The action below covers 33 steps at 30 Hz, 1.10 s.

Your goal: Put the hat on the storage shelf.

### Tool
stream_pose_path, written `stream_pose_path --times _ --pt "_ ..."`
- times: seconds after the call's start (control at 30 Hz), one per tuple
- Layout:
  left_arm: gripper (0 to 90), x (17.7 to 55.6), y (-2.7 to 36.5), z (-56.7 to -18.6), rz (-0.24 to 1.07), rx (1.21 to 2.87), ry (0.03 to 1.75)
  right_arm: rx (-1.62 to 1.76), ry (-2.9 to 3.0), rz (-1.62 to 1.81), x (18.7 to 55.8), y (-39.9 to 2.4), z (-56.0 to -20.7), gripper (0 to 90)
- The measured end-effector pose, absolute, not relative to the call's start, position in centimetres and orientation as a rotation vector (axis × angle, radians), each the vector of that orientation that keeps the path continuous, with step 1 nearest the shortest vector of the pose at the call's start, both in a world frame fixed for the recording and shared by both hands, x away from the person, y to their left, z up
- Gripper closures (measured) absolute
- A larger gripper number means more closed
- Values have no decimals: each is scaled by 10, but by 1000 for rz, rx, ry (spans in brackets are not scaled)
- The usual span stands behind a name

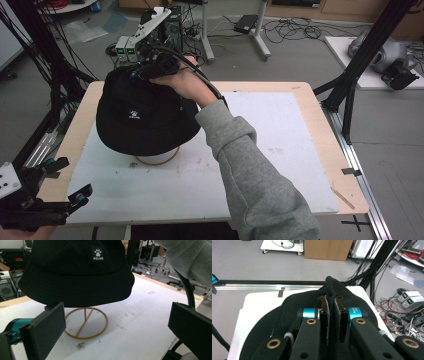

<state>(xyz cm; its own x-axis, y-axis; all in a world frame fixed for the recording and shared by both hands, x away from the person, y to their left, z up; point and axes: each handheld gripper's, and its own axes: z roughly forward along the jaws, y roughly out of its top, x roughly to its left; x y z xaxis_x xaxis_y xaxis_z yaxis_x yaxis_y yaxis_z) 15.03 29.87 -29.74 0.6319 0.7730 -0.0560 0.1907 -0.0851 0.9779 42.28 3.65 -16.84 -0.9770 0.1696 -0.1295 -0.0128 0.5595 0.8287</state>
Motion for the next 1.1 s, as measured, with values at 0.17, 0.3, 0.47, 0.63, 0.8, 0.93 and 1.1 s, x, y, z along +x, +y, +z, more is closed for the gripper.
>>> stream_pose_path --times 0.17,0.3,0.47,0.63,0.8,0.93,1.1 --pt "17 151 299 -298 584 1621 818 145 2608 1392 425 35 -172 852" --pt "17 152 298 -299 583 1624 817 159 2625 1399 427 35 -180 852" --pt "17 152 297 -299 580 1631 819 180 2636 1409 427 33 -188 850" --pt "17 152 296 -299 580 1630 818 188 2647 1417 429 33 -195 827" --pt "17 152 297 -299 580 1626 820 198 2640 1438 429 32 -194 776" --pt "17 152 297 -299 583 1629 820 205 2643 1444 429 32 -195 748" --pt "17 151 298 -299 585 1627 818 269 2629 1460 431 31 -194 542"
